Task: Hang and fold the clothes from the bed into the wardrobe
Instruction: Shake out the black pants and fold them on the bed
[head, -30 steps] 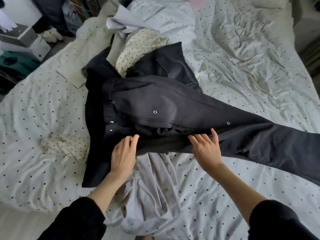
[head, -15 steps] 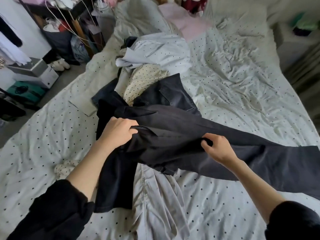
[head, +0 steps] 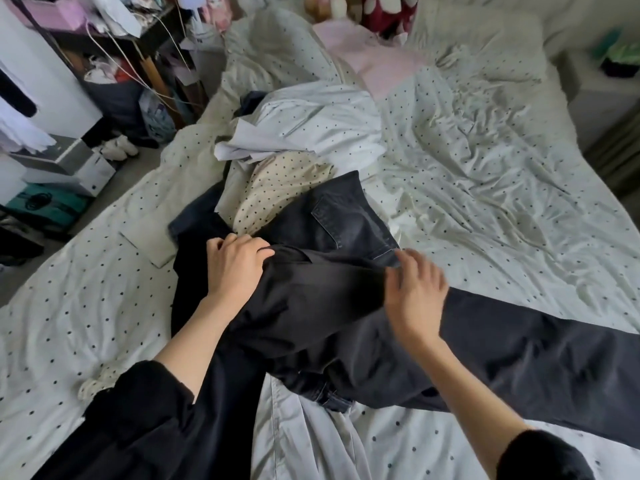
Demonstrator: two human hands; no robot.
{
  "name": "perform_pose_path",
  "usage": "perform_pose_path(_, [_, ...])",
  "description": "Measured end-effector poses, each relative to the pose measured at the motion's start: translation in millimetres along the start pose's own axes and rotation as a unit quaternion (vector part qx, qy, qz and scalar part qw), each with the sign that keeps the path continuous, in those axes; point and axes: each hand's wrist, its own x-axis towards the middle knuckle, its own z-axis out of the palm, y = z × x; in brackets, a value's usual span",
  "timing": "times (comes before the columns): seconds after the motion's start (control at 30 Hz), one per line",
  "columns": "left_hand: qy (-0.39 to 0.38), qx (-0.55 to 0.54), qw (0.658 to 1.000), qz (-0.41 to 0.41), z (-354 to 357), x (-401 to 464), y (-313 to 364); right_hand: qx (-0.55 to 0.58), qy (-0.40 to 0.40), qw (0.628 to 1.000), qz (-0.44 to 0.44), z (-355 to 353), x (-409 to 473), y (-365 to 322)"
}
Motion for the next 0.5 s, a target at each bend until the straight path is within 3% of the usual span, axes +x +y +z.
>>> perform_pose_path(0.07, [-0.012,-0.021,1.000,0.009,6,9,0,0.023,-0.013,0.987,-0.157,7,-23,-24])
perform_pose_path(0.13, [-0.001,-0.031,0.999,0.021,6,9,-4,0.004,-0.110,0.964,-0.241,22,-43,-46])
perform_pose_path(0.2, [0.018,-0.035,0.999,-0.001,2,4,-13,-0.042,-0.186,0.955,-0.226,42,-48,-55])
perform_pose_path(0.27, [0.013,-0.079,0.994,-0.075,1,-9,-31,-0.066,-0.230,0.951,-0.196,57,-42,-56])
perform_pose_path(0.3, [-0.013,-0.159,0.978,-0.136,-3,-17,-40,-0.070,-0.245,0.948,-0.189,61,-40,-56])
perform_pose_path(0.33, [-0.047,-0.270,0.940,-0.205,-3,-26,-47,-0.074,-0.254,0.947,-0.184,63,-39,-52])
perform_pose_path(0.4, [-0.127,-0.438,0.834,-0.310,-1,-43,-60,-0.070,-0.257,0.946,-0.183,65,-40,-50])
perform_pose_path(0.5, [-0.231,-0.477,0.772,-0.352,4,-59,-78,-0.065,-0.257,0.946,-0.188,68,-41,-52])
